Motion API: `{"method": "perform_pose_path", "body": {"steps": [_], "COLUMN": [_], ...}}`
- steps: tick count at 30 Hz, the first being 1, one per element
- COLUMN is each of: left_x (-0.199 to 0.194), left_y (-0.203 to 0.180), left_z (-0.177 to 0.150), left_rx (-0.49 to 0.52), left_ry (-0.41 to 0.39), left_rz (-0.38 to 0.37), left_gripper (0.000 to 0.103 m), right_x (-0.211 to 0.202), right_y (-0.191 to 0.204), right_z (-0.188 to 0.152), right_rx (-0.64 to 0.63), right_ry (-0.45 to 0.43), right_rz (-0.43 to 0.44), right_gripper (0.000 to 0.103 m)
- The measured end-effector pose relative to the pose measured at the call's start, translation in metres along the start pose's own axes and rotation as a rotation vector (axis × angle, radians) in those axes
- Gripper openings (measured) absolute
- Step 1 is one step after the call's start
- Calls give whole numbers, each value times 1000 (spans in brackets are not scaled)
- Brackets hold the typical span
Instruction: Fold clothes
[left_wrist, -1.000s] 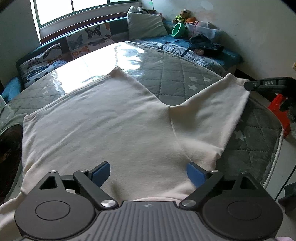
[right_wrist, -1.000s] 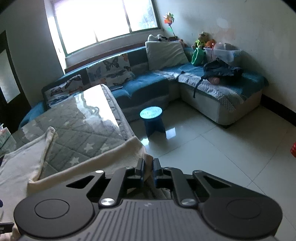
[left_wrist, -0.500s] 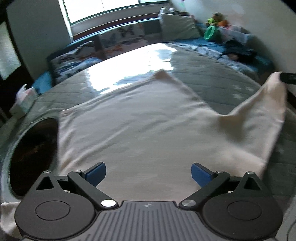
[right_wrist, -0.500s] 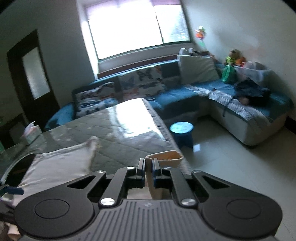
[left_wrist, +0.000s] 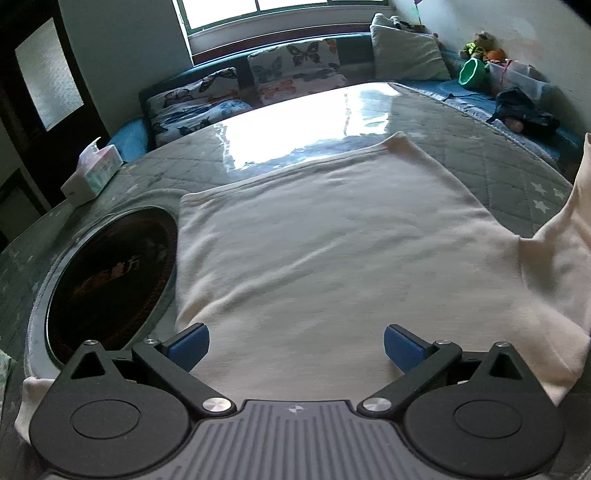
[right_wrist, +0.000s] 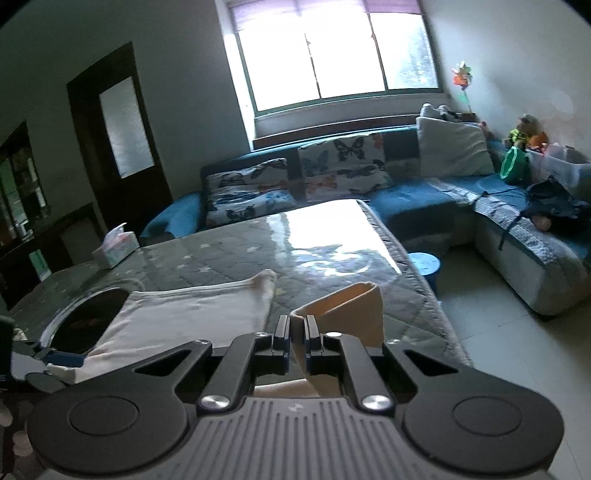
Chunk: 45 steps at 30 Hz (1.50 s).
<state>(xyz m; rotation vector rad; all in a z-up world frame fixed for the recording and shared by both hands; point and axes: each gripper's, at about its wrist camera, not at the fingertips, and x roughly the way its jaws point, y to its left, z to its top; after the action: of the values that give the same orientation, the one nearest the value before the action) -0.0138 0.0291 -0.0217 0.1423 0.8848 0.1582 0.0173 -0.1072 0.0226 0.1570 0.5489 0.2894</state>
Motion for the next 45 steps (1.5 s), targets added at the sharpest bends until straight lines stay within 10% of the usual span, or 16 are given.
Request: {"method": "perform_pose_path", "body": {"steps": [34,45], "left_x": [-6,-24], "left_y": [97,95], "left_z": [-24,-22], "left_rx": [-241,-264], "left_ry": [3,-57], "left_rz": [155,73], "left_gripper": [103,101], "right_x": [76,63], "right_y": [178,178], "right_z": [-38,-45], "right_rx": [-175,-193], "right_ry": [228,246], "right_rz": [466,523], "right_gripper": [6,18]}}
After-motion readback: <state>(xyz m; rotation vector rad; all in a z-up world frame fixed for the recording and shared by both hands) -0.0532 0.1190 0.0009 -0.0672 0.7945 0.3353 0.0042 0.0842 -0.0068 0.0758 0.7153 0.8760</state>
